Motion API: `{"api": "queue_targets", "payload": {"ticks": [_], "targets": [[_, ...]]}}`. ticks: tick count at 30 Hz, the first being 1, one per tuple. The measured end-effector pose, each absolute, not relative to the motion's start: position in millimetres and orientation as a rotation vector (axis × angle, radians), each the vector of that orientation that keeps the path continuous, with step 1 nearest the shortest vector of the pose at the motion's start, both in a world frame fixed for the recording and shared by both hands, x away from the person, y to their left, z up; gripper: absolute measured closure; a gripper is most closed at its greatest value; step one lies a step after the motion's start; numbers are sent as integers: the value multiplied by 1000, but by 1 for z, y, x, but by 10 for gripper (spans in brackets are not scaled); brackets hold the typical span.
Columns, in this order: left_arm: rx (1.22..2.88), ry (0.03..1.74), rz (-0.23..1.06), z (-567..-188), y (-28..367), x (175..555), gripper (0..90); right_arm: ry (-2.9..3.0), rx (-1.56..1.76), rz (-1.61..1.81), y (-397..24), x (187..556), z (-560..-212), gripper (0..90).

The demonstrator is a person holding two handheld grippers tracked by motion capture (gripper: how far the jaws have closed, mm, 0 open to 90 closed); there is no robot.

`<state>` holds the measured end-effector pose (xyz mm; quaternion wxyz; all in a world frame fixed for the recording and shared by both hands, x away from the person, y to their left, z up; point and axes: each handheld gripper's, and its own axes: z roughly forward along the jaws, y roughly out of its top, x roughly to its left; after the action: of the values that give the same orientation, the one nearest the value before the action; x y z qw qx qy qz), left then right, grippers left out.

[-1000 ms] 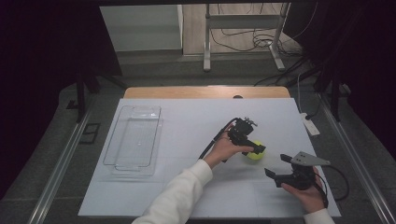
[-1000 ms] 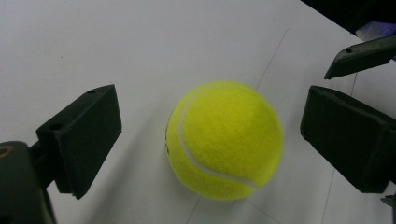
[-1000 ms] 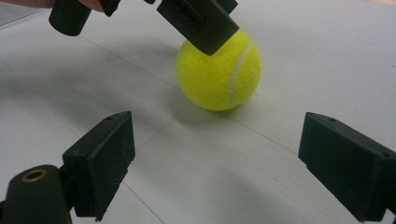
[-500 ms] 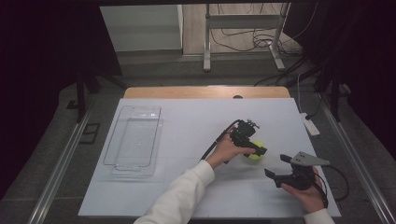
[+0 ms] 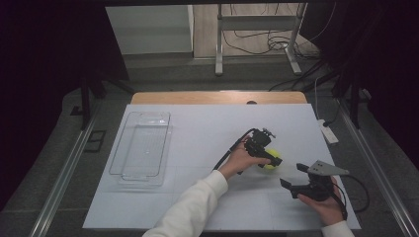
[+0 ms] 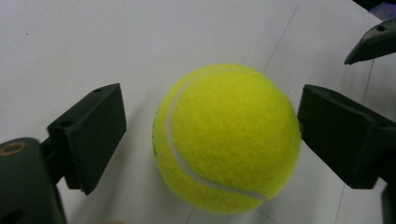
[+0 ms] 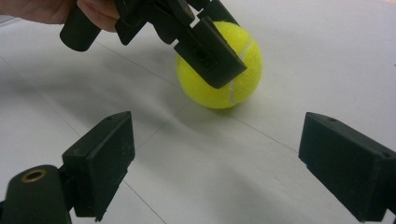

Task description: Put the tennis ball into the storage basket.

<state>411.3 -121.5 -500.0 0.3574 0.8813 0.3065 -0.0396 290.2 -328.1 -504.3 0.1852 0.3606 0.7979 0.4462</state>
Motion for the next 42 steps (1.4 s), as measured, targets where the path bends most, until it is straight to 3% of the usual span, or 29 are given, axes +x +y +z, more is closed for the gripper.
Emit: {"api": "queue_targets", "payload": {"ticks": [7, 42], "targets": [[2283, 768, -118, -500, -122, 410, 256, 2246, 1016, 1255, -328, 290, -504, 112], [2264, 734, -38, -473, -107, 398, 276, 2246, 1022, 1252, -328, 290, -504, 112]]}}
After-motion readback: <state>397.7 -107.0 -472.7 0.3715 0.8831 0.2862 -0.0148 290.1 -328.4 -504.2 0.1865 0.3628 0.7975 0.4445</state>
